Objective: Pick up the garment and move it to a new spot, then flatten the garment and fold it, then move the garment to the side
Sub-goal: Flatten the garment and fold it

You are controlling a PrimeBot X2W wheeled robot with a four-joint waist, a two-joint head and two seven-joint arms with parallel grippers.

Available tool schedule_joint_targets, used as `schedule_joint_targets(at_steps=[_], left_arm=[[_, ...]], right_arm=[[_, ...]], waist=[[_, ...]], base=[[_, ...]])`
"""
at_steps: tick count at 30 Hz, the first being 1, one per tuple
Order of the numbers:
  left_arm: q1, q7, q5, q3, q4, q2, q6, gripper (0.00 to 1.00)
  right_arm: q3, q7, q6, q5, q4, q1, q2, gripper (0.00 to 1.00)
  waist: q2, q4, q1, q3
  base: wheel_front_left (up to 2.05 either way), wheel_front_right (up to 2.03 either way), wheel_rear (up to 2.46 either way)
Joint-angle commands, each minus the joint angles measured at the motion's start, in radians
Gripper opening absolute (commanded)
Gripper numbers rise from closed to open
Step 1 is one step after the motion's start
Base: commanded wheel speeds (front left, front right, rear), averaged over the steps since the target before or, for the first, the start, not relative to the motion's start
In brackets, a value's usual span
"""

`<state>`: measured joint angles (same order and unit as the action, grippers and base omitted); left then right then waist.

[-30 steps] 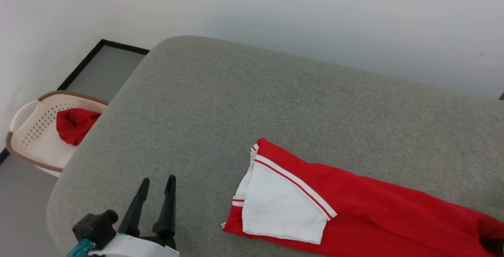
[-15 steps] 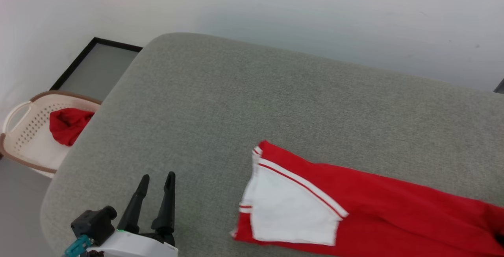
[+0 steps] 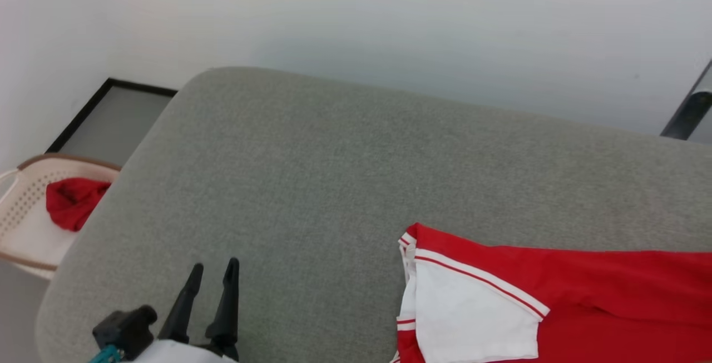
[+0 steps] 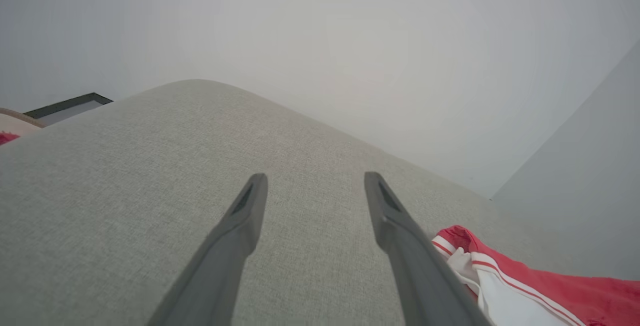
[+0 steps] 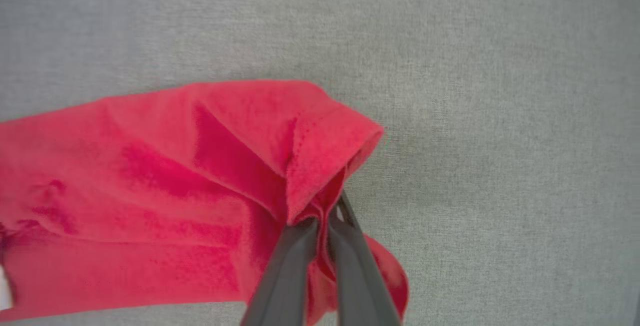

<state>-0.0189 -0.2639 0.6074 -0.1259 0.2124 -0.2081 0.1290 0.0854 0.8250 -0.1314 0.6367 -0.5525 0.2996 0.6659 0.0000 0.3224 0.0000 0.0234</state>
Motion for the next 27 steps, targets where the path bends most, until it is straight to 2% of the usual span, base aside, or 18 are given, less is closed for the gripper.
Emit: schedule_joint_targets(at_steps=[1, 3, 10, 16, 22, 27], left_arm=[[0.015, 0.000, 0.016, -0.002, 0.003, -0.007, 0.003, 1.00], [0.021, 0.000, 0.026, -0.004, 0.002, -0.009, 0.003, 1.00], [0.045, 0.000, 0.065, -0.007, 0.001, -0.022, 0.003, 1.00], [0.030, 0.000, 0.080, -0.035, 0.011, -0.022, 0.003, 1.00], [0.006, 0.000, 0.084, -0.055, 0.022, -0.007, 0.003, 1.00], [-0.015, 0.000, 0.086, -0.065, 0.035, 0.005, 0.003, 1.00]], right_arm=[[-0.009, 0.021, 0.001, 0.042, 0.039, 0.008, -0.017, 0.00], [-0.010, 0.035, 0.001, 0.065, 0.064, 0.005, -0.025, 0.00], [-0.034, 0.141, 0.001, 0.209, 0.289, -0.031, -0.107, 0.00], [-0.098, 0.180, 0.001, 0.225, 0.423, -0.029, -0.217, 0.00], [-0.193, 0.175, 0.001, 0.189, 0.445, 0.006, -0.334, 0.00], [-0.264, 0.133, 0.001, 0.154, 0.388, 0.034, -0.409, 0.00]], waist=[[0.0000, -0.023, 0.0000, -0.028], [0.0000, -0.027, 0.0000, -0.036], [0.0000, -0.042, 0.0000, -0.068], [0.0000, -0.017, 0.0000, -0.071], [0.0000, 0.035, 0.0000, -0.056], [0.0000, 0.076, 0.0000, -0.043]], base=[[0.00, 0.00, 0.00], [0.00, 0.00, 0.00], [0.00, 0.00, 0.00], [0.00, 0.00, 0.00], [0.00, 0.00, 0.00], [0.00, 0.00, 0.00]])
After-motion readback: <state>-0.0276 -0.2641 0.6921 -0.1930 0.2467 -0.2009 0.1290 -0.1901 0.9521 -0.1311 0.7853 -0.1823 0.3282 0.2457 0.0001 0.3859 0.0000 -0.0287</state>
